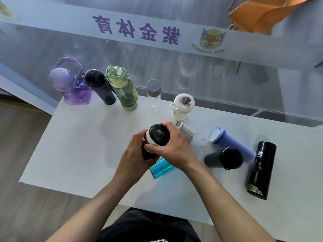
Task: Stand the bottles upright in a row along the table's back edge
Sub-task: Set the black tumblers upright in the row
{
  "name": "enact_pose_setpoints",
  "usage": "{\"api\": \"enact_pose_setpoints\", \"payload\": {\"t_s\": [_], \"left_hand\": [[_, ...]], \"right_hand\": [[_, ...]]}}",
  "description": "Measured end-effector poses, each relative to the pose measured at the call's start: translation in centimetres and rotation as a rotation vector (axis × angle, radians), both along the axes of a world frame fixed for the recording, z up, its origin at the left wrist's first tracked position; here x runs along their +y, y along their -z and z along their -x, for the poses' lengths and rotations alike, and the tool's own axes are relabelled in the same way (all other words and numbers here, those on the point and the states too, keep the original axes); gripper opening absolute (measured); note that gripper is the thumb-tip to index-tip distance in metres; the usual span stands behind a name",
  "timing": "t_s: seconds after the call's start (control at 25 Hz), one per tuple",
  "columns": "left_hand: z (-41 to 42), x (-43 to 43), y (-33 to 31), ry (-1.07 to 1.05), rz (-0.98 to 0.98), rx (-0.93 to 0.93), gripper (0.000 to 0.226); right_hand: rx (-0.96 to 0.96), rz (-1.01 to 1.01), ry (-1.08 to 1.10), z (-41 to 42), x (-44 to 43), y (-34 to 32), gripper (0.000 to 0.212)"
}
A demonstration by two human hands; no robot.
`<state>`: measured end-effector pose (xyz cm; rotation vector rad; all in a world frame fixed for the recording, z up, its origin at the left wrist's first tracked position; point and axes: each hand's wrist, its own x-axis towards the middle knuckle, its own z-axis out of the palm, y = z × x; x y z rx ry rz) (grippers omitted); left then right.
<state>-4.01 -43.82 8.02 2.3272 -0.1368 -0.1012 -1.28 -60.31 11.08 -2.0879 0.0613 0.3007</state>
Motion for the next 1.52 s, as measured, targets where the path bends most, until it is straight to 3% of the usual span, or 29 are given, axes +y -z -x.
{"api": "enact_pose_setpoints", "payload": {"t_s": [0.16,0.4,0.56,0.76,1.0,1.28,1.52], "left_hand": [[-1.6,-1.2,-1.0,0.176,-0.056,-0.106,0.089],[-2.2,-4.6,-0.7,0.3,-0.156,0.025,0.073],[-3.8,-7.1,-0.6,0.341,-0.243,0.0,0.062],[-6.6,-11.8,-0.6,0.292,-0.426,-0.004,0.062],[-9.0,-15.4,0.4,0.226,-0.564,0.113,0.07],[-9.7,-16.7,1.0,0.207,-0.641,0.209,0.073],[-11.2,-16.3,0.8,0.217,-0.611,0.12,0.07]], "right_hand": [[-0.04,0.051,0.129,0.2,-2.6,-2.6,0.075],[-0.172,0.134,0.374,0.7,-9.6,-6.0,0.074],[-0.217,0.152,0.451,-0.5,-14.7,-6.7,0.076],[-0.208,0.164,0.399,-4.0,-19.0,-3.2,0.074],[-0.14,0.233,0.235,-9.1,-20.5,2.7,0.078],[-0.062,0.23,0.187,-11.1,-20.2,5.2,0.082],[-0.083,0.254,0.225,-11.1,-20.2,5.4,0.082]]}}
